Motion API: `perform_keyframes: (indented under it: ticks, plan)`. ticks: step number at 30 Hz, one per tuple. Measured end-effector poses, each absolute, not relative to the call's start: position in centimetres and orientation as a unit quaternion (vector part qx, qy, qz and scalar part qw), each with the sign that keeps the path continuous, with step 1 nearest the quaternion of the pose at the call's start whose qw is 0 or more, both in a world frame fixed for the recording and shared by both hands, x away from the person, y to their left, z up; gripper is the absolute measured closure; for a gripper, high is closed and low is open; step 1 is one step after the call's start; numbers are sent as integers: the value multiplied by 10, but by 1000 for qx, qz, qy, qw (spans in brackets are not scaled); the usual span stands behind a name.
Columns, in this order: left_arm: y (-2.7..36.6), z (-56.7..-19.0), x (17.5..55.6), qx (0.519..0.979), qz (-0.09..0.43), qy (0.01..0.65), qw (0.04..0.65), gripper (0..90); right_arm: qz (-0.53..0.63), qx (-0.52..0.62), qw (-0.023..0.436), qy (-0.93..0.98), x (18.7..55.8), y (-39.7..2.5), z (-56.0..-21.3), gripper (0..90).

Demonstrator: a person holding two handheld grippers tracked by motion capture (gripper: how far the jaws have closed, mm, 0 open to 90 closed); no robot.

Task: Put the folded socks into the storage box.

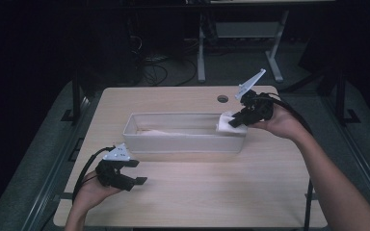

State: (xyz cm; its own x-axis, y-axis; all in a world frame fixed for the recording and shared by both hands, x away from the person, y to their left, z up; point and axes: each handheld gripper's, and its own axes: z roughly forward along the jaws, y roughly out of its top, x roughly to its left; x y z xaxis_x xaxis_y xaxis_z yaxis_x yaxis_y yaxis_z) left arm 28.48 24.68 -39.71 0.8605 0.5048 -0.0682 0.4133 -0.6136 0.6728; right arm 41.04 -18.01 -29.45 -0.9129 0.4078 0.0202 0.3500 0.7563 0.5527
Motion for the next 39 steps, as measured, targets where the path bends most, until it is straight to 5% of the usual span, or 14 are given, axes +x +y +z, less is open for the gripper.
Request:
perform_keyframes:
  ticks: [39]
  plan:
    - [260, -395, 282, 887, 63, 274, 368, 298, 255, 222, 38, 940, 449, -175, -326, 747]
